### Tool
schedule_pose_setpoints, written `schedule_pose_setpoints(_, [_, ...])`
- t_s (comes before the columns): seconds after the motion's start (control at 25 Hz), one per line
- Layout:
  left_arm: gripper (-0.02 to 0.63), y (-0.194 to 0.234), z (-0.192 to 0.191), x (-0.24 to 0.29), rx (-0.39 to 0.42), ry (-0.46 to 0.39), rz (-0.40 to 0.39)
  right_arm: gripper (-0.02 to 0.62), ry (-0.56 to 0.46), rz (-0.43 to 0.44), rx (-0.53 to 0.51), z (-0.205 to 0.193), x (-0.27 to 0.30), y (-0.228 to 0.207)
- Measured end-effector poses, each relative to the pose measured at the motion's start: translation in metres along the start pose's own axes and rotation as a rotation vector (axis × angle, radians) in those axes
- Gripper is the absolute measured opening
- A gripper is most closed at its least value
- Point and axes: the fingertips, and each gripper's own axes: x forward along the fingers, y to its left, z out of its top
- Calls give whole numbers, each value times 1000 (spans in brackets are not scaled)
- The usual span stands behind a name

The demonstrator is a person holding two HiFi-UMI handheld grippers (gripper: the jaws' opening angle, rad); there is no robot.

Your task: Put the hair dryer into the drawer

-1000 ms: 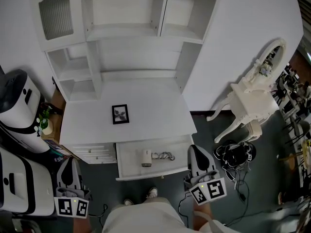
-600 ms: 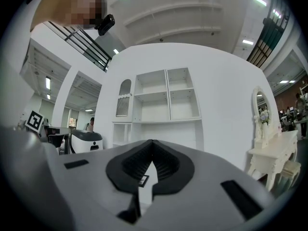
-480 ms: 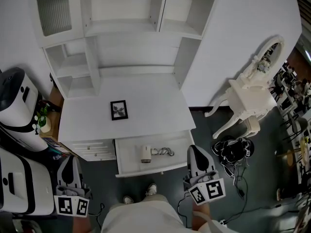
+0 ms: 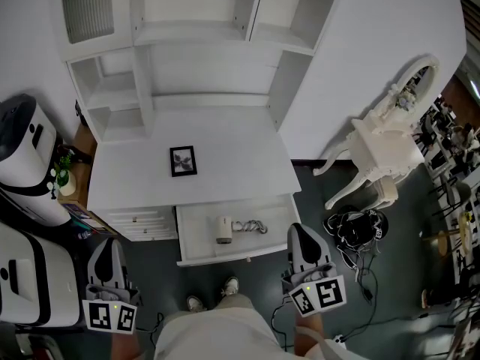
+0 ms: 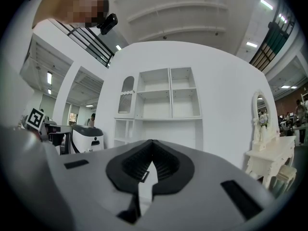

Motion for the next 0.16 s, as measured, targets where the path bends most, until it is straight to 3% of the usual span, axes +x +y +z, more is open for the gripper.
schedule_pose_setpoints(0.16, [17,1,-2,-6,-3,2,1,9,2,0,-3,-2,-5,4])
